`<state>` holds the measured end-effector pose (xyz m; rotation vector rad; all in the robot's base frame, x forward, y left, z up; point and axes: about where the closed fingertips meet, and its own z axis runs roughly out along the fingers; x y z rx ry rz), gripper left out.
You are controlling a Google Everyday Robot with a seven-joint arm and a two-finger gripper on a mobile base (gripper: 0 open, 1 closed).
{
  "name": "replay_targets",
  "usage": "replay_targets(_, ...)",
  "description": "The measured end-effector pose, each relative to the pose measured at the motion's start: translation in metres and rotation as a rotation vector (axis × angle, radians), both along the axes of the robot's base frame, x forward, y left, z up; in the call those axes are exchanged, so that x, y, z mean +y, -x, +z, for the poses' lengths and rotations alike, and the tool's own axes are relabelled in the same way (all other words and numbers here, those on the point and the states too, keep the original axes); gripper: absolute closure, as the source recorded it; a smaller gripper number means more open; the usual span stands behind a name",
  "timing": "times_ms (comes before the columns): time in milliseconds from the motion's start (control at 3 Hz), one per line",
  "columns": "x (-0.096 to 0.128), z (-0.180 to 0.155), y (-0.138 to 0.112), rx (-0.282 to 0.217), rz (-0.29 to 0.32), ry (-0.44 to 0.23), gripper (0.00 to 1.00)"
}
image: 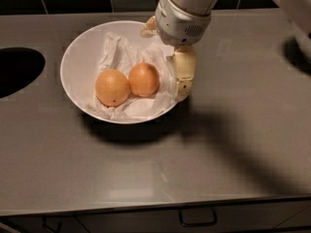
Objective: Pick orange from white bowl
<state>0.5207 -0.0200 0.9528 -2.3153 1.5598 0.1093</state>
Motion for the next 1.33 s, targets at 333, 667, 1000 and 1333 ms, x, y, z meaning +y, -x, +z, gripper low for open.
replay_targets(333, 0.01, -0.005, -0.006, 0.01, 0.038, -0.001, 0.0)
replay_targets(667, 0.02, -0.008, -0.012, 0.016, 0.071, 0.0, 0.0)
replay_targets(1000, 0.025, -0.012, -0.018, 0.022, 0.088, -0.001, 0.0)
replay_targets(1333, 0.029, -0.016, -0.025, 0.03, 0.102, -0.01, 0.14)
